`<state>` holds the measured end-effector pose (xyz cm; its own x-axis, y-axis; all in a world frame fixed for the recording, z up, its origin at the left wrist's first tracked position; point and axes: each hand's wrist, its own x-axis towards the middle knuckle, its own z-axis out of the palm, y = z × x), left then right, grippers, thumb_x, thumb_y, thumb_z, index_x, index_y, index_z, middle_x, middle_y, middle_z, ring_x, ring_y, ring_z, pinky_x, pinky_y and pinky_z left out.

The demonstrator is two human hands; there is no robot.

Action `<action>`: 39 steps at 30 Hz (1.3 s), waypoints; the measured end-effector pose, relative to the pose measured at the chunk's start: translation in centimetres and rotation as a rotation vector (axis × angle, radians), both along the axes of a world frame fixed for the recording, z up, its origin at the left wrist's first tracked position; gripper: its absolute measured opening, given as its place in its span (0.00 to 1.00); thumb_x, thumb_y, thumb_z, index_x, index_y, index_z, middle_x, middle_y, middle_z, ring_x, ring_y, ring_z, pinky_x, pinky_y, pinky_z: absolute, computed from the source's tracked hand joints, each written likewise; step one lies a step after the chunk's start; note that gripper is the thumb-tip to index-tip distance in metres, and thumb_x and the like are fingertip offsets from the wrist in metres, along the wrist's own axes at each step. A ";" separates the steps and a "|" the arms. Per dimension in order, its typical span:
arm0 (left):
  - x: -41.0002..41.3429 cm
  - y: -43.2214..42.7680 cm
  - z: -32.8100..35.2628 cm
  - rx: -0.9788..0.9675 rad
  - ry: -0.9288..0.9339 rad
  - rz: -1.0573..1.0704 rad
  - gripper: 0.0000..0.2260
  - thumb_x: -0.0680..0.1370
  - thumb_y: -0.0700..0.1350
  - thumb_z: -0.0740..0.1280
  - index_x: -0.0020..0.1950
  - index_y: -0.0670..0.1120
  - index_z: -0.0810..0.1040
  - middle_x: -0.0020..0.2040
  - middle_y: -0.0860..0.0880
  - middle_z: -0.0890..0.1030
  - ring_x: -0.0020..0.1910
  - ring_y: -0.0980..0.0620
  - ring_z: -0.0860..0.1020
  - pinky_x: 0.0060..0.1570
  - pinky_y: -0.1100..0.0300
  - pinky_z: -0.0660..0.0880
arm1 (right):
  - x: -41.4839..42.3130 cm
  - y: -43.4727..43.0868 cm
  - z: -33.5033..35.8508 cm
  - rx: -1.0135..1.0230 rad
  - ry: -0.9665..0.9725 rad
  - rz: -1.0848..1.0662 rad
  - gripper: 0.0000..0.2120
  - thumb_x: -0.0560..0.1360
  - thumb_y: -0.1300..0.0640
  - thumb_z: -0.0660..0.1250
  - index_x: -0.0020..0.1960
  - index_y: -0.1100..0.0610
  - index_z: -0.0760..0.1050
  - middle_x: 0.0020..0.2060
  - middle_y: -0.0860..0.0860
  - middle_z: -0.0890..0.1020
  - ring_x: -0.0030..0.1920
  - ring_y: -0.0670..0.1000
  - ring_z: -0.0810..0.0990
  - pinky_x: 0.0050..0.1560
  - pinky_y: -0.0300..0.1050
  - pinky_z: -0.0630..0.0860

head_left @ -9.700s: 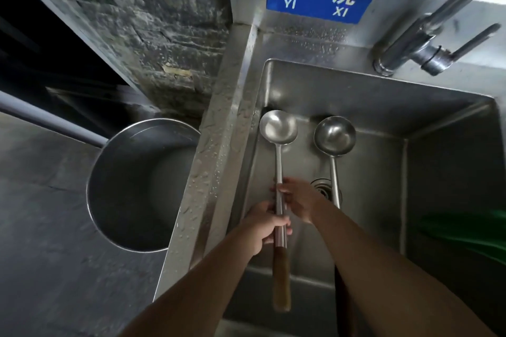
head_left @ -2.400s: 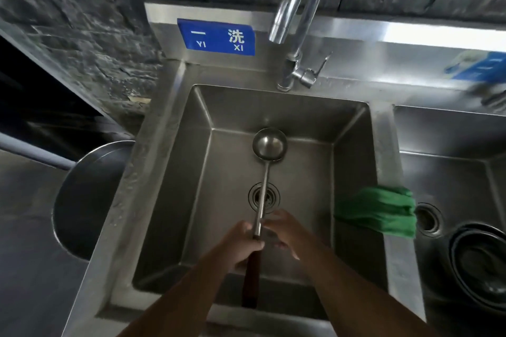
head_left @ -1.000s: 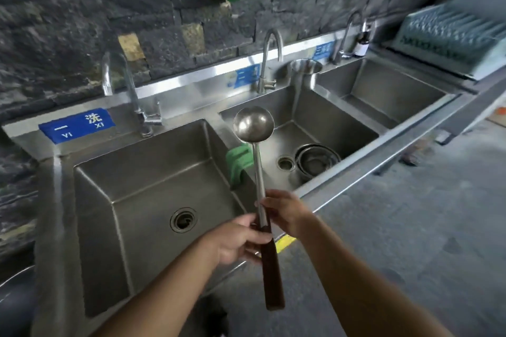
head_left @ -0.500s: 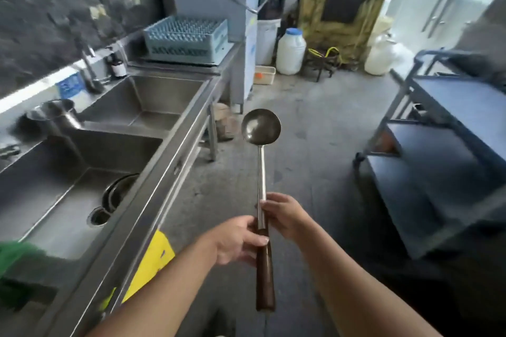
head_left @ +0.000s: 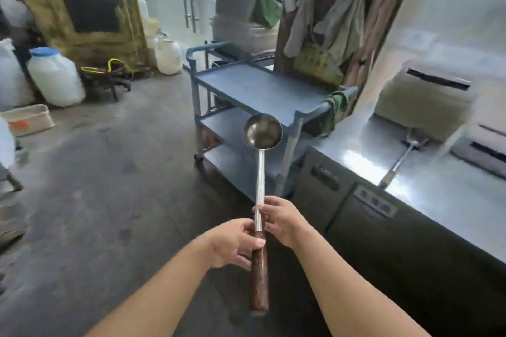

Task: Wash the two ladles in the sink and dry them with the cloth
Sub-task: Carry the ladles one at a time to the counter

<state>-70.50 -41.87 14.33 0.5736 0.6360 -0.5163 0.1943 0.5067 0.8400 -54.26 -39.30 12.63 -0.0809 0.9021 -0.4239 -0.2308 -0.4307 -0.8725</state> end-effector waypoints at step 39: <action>66.3 24.4 -6.4 -0.131 0.133 -0.646 0.14 0.76 0.38 0.70 0.61 0.42 0.76 0.49 0.44 0.79 0.47 0.47 0.81 0.54 0.44 0.80 | 62.9 13.2 -6.8 -0.232 0.041 -0.840 0.06 0.78 0.64 0.65 0.53 0.61 0.78 0.47 0.59 0.82 0.46 0.57 0.79 0.55 0.56 0.78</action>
<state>-4.15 -17.51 7.89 0.7440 0.1138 -0.6584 0.5901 0.3502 0.7274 8.61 -26.07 5.82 0.5533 0.5610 -0.6158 -0.5808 -0.2701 -0.7679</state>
